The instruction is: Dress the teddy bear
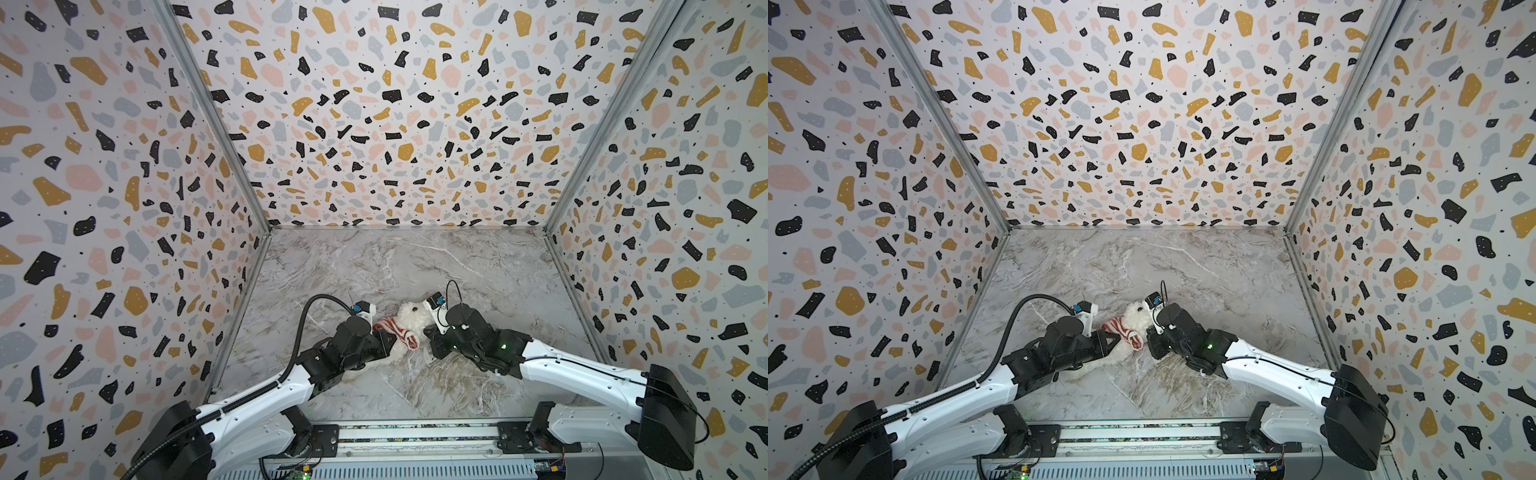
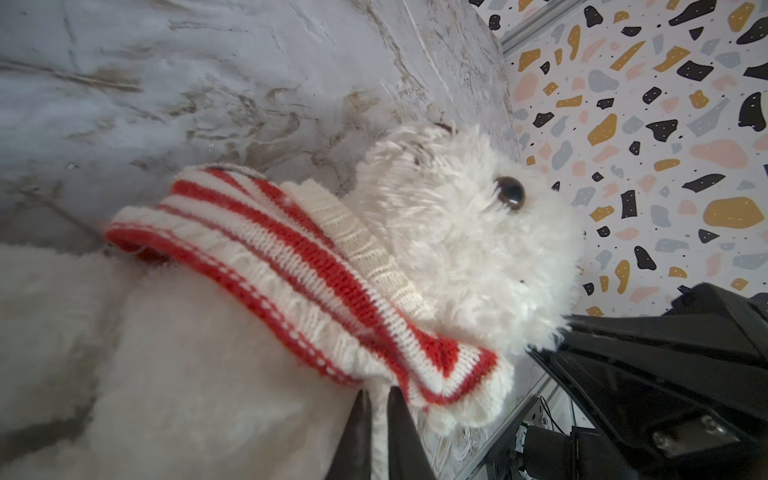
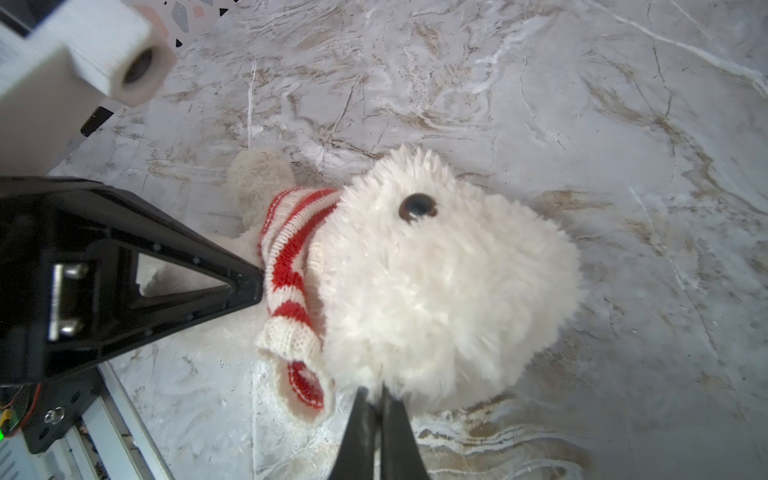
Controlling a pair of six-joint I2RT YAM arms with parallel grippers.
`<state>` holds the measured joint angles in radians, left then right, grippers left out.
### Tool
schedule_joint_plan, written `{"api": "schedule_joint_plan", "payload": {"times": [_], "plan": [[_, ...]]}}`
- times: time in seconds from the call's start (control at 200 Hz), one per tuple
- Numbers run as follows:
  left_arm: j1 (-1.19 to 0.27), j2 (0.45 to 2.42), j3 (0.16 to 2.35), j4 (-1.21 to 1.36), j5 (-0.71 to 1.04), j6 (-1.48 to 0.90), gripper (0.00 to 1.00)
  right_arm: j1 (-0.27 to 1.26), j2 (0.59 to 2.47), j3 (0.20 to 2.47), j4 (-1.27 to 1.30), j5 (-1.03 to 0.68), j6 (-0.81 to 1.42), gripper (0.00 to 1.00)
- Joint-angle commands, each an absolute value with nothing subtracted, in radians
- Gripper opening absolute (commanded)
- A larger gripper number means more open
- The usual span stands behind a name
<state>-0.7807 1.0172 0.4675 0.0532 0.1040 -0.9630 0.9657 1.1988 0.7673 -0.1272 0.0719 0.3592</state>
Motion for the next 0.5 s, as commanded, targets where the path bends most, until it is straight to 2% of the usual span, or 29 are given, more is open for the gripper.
{"api": "schedule_joint_plan", "payload": {"times": [0.0,0.21,0.4,0.496], "plan": [[-0.777,1.035,0.458,0.121,0.072,-0.976,0.12,0.963,1.172,0.767,-0.112,0.079,0.372,0.00],[-0.767,1.072,0.455,0.213,0.088,-0.999,0.22,0.964,1.172,0.766,-0.112,0.079,0.376,0.00],[-0.762,1.100,0.456,0.235,0.083,-1.008,0.21,0.964,1.164,0.761,-0.112,0.084,0.379,0.00],[-0.758,1.110,0.451,0.244,0.076,-1.011,0.18,0.964,1.164,0.759,-0.108,0.085,0.378,0.00]]}}
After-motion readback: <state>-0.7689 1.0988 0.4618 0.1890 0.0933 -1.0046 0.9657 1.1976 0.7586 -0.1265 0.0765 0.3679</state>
